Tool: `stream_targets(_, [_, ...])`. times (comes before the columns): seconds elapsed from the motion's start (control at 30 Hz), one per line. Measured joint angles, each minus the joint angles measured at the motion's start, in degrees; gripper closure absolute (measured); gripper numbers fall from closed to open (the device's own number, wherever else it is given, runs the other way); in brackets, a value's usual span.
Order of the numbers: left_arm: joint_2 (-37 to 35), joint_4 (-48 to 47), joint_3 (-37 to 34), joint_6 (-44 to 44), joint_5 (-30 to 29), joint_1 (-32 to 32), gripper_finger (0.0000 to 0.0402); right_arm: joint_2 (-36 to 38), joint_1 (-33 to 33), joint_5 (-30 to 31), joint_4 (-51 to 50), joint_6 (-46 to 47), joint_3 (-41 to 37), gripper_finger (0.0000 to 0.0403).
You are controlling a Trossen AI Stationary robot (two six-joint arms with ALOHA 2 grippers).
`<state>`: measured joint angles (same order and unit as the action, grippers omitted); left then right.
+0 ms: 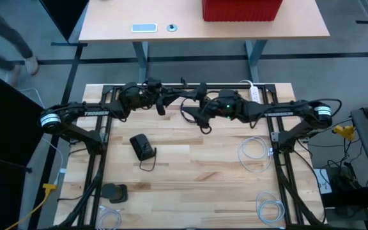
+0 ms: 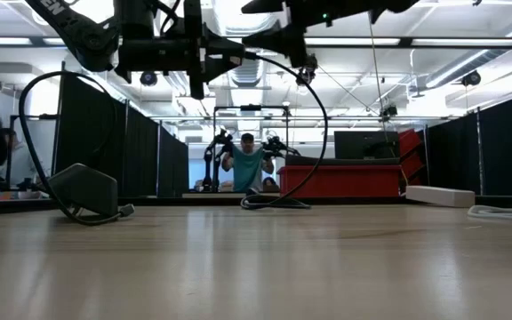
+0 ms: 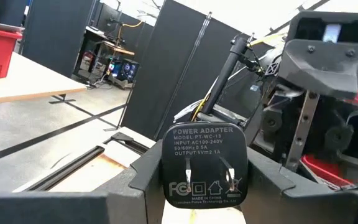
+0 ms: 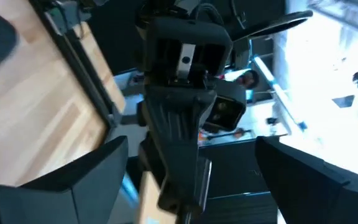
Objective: Insert USB
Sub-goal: Insert the black charger adapter into the top black outlet extension
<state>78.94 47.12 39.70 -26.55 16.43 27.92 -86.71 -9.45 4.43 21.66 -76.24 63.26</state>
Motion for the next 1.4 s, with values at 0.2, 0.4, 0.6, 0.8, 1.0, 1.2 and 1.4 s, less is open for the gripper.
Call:
stream_targets(0.2, [-0.02, -0.08, 0.0, -0.77, 0.02, 0.0, 0.026, -4.85, -0.02, 1.15, 4.76, -3.33, 1.77, 0.0065])
stream_targets(0.4, [-0.02, -0.12, 0.0, -1.22, 0.64, 0.0, 0.026, -9.06, -0.12, 6.87, 4.83, -4.43, 5.55, 0.0064])
stream_targets(0.6, [-0.04, -0.03, 0.0, -1.61, 2.16, -0.07, 0.026, -9.94, -0.35, 14.96, 4.66, -3.81, 7.2, 0.0068])
stream_targets(0.8, [-1.1, 0.55, 0.0, -1.37, 4.66, -0.15, 0.026, -8.02, -0.33, 11.43, 1.35, 3.79, 7.2, 0.0093])
stream_targets(1.0, [-1.29, 0.41, 0.0, -1.22, 8.05, -0.13, 0.026, -7.95, -0.36, 8.65, 0.58, 5.93, 7.15, 0.0127])
stream_targets(1.2, [-2.47, 0.69, 0.0, -1.2, 11.57, -0.24, 0.026, -7.32, -0.72, 1.87, -1.25, 9.69, 7.13, 0.0157])
stream_targets(1.4, [-3.83, 0.45, -0.02, -1.19, 13.36, -0.36, 0.026, -7.11, -0.7, -0.53, 0.08, 9.38, 7.13, 0.018])
